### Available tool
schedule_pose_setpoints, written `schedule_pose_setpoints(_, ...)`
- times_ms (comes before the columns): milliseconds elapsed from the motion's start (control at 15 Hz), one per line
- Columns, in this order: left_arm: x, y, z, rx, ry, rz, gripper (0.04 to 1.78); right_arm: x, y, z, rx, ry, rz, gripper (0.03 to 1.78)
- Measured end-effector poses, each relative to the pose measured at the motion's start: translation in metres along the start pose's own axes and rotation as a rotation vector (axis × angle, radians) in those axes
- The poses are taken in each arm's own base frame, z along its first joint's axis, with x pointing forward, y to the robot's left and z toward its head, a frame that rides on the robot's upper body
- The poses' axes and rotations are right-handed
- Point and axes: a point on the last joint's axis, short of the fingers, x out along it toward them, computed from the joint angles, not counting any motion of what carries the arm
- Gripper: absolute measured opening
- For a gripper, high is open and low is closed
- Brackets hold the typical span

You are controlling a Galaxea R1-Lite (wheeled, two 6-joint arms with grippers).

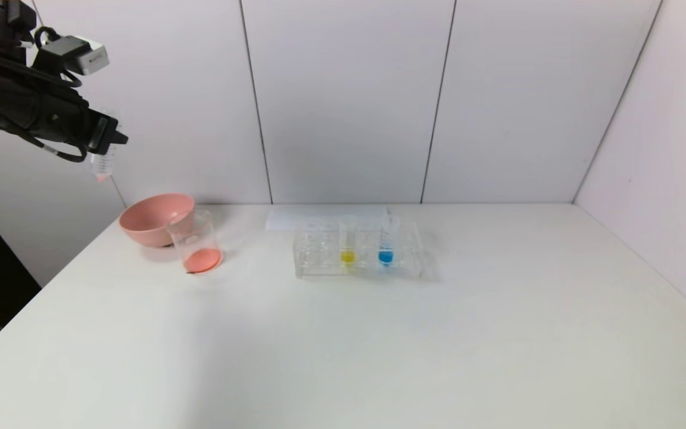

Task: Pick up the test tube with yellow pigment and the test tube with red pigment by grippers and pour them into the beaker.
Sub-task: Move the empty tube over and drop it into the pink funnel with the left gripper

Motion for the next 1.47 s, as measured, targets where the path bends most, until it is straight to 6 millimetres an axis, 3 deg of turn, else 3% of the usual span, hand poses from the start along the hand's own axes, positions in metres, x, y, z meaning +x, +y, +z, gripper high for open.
schedule_pose_setpoints(400, 0.032, -0.003, -0.034, -0.242, -0.12, 0.013, 0.44, 0.0, 0.0, 0.0, 0.0, 0.0, 0.0, 1.7)
schedule_pose_setpoints(933, 0.073, -0.008, -0.058, -0.341, -0.096, 0.002, 0.44, 0.0, 0.0, 0.0, 0.0, 0.0, 0.0, 1.7)
schedule_pose_setpoints(1467, 0.132, 0.0, -0.074, -0.37, -0.09, 0.017, 0.44, 0.0, 0.0, 0.0, 0.0, 0.0, 0.0, 1.7)
